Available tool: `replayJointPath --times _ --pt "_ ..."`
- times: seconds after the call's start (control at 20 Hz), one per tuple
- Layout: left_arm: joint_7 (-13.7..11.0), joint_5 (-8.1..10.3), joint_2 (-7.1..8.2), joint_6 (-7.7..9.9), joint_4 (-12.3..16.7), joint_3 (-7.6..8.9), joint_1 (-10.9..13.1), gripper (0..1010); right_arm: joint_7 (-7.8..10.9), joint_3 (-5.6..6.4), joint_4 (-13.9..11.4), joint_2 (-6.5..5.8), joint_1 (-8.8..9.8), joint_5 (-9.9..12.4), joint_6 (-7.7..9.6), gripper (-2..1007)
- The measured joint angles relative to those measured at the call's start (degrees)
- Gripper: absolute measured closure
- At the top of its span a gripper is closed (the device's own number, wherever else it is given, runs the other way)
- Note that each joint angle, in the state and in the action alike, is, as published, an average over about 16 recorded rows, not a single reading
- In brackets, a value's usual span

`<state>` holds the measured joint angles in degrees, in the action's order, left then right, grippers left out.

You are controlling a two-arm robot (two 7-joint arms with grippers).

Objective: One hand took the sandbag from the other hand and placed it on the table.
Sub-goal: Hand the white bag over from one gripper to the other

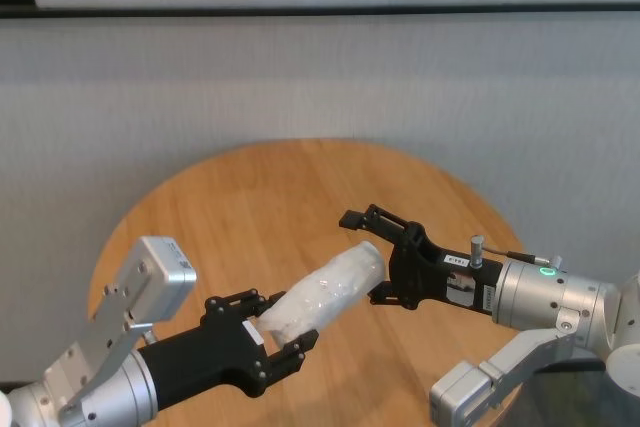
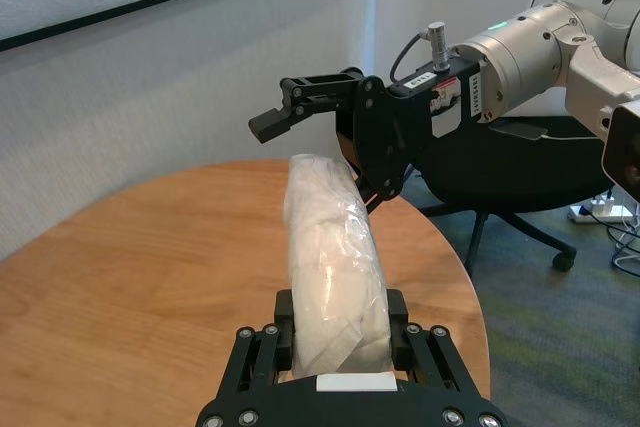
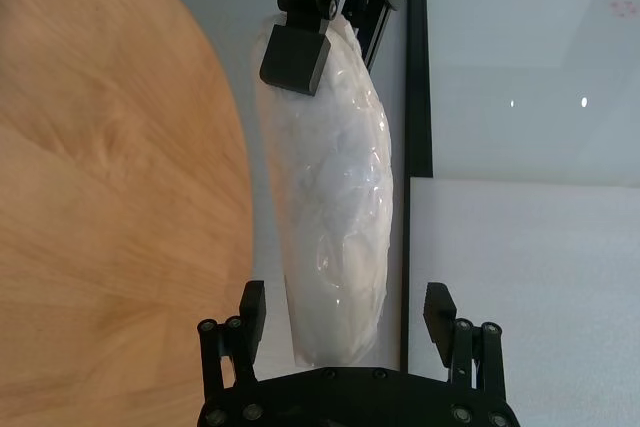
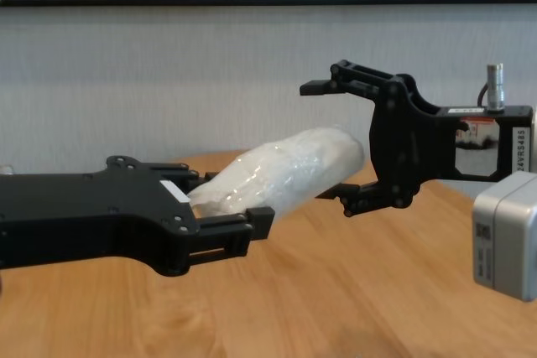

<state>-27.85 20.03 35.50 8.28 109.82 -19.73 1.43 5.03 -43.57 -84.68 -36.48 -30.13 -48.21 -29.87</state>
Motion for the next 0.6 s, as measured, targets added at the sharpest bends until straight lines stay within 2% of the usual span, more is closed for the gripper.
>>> replayJointPath --times 0.6 --pt "0.0 0.00 0.00 0.00 0.0 0.00 0.0 452 2.06 0.62 -0.8 -0.18 0.30 3.0 0.13 4"
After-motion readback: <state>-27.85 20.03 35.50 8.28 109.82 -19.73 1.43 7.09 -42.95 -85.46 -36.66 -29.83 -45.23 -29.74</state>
